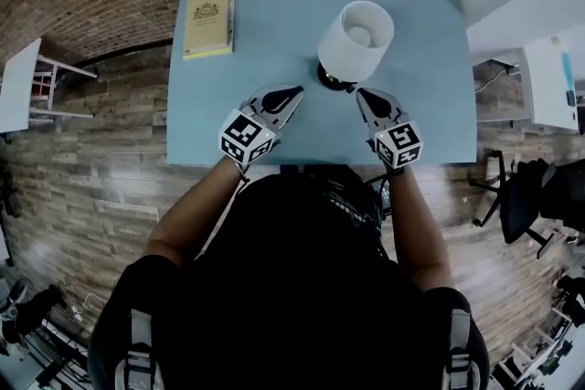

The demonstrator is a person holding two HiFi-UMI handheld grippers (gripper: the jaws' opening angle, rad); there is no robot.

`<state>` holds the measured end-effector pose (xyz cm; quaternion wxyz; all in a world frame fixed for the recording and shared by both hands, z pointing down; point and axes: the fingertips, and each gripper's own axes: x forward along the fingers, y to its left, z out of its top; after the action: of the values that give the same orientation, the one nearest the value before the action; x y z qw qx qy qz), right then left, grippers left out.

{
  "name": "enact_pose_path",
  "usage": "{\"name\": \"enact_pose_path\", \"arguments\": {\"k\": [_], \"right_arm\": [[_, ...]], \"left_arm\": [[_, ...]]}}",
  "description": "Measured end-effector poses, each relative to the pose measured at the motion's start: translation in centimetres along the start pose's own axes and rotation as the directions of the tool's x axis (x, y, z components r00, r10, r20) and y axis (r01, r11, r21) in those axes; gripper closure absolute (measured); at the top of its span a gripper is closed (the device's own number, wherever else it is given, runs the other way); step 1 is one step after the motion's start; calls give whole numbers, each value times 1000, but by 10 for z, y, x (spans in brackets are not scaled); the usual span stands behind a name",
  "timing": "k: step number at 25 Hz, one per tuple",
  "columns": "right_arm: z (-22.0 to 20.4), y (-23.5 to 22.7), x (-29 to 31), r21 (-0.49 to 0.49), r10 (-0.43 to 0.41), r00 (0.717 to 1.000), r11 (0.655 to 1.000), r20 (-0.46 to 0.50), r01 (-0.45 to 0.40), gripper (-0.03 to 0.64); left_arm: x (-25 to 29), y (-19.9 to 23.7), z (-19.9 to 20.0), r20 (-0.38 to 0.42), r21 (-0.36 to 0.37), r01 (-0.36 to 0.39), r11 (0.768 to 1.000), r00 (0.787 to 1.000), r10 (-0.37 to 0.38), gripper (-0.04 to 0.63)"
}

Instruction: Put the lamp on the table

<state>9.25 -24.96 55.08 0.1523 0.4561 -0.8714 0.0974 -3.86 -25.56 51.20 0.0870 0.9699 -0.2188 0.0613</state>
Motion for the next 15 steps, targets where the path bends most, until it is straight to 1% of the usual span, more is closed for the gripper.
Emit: {"name": "enact_pose_path", "arguments": {"k": [4, 7, 10, 15], "right_arm": [[7, 14, -7, -12, 18, 1000, 1000, 2, -18, 600], [12, 14, -17, -15, 27, 1000, 1000, 9, -27, 600], [16, 8, -25, -14, 42, 999, 999, 19, -42, 600], [21, -1, -38, -30, 97, 995, 995, 33, -96, 600]], "left_arm": [[0, -9, 1, 6, -3, 6, 1000, 1000, -6, 586], [2, -20, 3, 13, -6, 1, 1000, 1000, -1, 586], [3, -27, 3, 15, -12, -30, 999, 999, 30, 586], [5, -34, 5, 21, -27, -111, 994, 994, 111, 586]]}}
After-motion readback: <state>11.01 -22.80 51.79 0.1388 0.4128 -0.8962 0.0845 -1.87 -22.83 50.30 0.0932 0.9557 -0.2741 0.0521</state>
